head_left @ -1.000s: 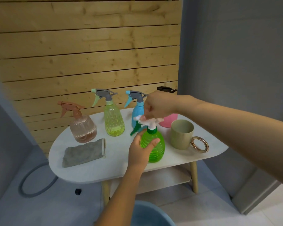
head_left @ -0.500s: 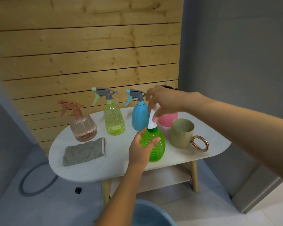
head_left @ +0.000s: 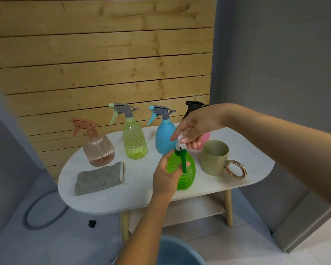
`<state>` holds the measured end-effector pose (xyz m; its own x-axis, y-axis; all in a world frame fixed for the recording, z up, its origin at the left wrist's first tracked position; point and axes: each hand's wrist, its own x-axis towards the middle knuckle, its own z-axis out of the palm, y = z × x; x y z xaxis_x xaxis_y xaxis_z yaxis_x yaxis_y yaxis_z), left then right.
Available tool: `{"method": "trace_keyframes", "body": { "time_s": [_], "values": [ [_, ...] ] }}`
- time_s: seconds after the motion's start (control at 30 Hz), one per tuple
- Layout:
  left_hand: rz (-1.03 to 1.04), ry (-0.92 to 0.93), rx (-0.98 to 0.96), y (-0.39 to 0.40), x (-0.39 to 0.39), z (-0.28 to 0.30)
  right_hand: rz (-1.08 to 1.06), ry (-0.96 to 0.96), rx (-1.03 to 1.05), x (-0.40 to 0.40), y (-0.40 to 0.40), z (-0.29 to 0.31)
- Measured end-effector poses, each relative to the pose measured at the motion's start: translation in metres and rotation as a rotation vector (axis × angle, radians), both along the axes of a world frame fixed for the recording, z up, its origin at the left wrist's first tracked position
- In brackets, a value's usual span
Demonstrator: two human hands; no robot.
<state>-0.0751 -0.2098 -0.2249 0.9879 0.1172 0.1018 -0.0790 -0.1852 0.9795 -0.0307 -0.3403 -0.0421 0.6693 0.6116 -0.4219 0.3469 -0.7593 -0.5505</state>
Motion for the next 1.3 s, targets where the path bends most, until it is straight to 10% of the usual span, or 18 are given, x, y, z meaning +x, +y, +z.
{"method": "trace_keyframes", "body": {
  "time_s": [0.43, 0.57, 0.73, 1.1, 1.3],
  "values": [
    [-0.028, -0.014, -0.018, -0.002, -0.002, -0.004, -0.183, -0.797, -0.198, 0.004, 0.034, -0.037],
    [-0.025, -0.001, -0.011, 0.0, -0.002, -0.002, -0.421, -0.594, 0.007, 0.013, 0.033, -0.037],
    [-0.026, -0.015, -0.016, -0.001, -0.001, -0.003, -0.093, -0.358, -0.098, 0.009, 0.004, -0.017],
    [-0.025, -0.022, -0.013, -0.003, 0.0, -0.002, -0.232, -0.792, -0.148, -0.003, 0.007, -0.045],
    [-0.019, -0.021, -0.084, -0.003, 0.002, -0.006, -0.024, -0.24, -0.161, -0.002, 0.005, -0.018]
  ]
}}
